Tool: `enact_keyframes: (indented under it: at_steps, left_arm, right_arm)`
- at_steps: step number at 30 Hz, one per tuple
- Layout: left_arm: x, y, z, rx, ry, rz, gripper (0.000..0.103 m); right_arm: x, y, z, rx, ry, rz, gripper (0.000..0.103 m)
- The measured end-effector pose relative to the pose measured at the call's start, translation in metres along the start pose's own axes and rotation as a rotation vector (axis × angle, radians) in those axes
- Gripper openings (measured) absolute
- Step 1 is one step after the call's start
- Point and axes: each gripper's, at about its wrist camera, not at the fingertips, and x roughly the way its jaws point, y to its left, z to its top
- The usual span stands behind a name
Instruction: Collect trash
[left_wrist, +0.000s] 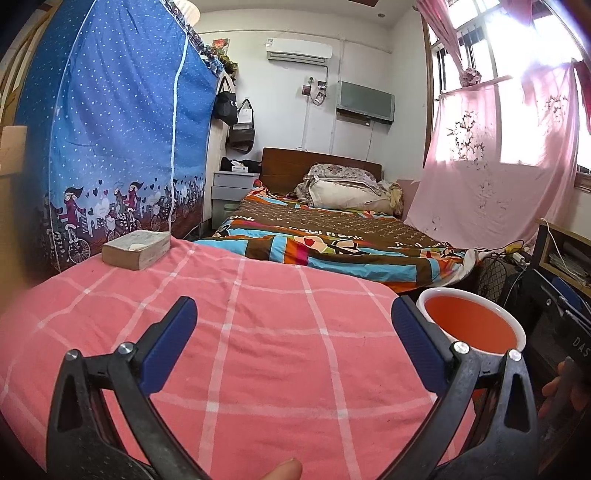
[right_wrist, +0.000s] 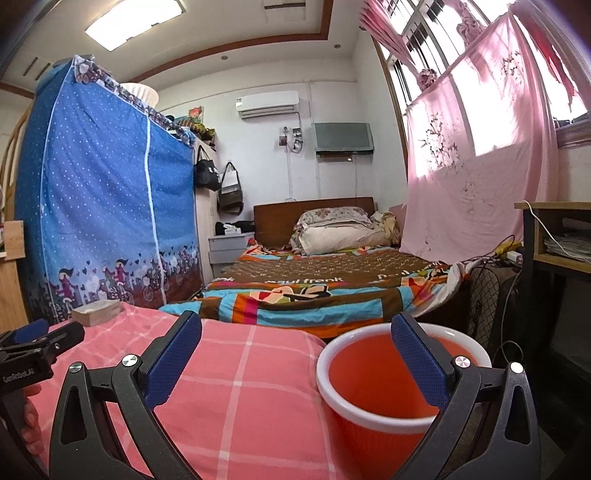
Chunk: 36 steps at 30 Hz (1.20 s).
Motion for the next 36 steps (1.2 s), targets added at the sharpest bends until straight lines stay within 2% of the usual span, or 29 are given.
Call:
enact_keyframes:
  at_steps: [20, 36]
  left_arm:
    - [-0.031, 0.009, -0.036, 0.047, -0.056, 0.041, 0.103]
    - [-0.033, 0.009, -0.052, 0.044, -0.046, 0.051, 0.103]
  right_arm:
    - [-0.031, 0.018, -0.038, -0.045, 0.021, 0.016, 0.103]
    - [-0.03, 0.018, -0.053, -0.047, 0.034, 0.047, 0.103]
